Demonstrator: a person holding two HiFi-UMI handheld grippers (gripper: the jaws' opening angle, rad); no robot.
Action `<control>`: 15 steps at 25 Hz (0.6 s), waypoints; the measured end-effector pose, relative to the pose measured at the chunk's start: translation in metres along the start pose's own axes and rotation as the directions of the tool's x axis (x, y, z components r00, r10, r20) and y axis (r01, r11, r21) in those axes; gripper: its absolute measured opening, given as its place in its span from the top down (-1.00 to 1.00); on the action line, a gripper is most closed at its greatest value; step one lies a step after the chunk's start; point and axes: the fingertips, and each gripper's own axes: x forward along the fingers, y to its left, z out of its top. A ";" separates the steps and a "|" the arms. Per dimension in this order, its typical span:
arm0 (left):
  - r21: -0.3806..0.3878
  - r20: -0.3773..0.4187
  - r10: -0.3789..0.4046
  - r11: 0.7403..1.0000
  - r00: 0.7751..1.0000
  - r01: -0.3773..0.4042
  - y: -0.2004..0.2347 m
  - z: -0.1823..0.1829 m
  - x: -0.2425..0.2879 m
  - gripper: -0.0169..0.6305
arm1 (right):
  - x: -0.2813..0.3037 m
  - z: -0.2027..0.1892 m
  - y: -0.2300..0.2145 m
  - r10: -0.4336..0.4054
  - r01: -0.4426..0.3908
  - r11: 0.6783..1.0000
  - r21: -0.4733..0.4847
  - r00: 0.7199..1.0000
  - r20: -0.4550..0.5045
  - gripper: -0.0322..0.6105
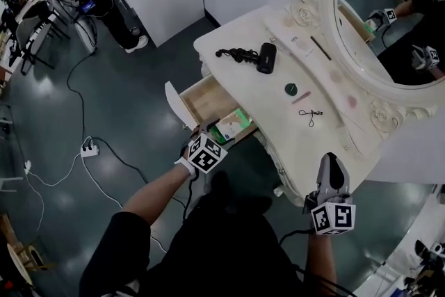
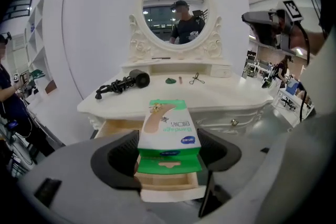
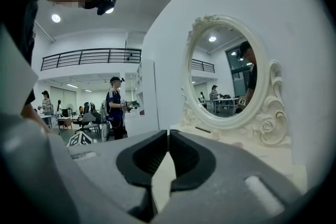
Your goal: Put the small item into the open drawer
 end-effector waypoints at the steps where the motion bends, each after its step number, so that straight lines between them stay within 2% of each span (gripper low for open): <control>1: 0.006 -0.020 0.000 1.000 1.000 0.000 0.009 -0.009 0.005 -0.11 | 0.006 0.000 0.005 -0.002 0.002 1.000 -0.005 1.000 -0.003 0.85; 6: 0.093 -0.137 -0.001 0.996 0.991 0.014 0.044 -0.050 0.041 -0.11 | 0.027 -0.004 0.031 0.001 -0.002 1.000 -0.026 1.000 -0.024 0.85; 15: 0.196 -0.319 -0.078 0.970 0.945 0.146 0.065 -0.076 0.119 -0.11 | 0.039 -0.022 0.046 -0.033 0.030 0.999 -0.030 0.994 -0.101 0.85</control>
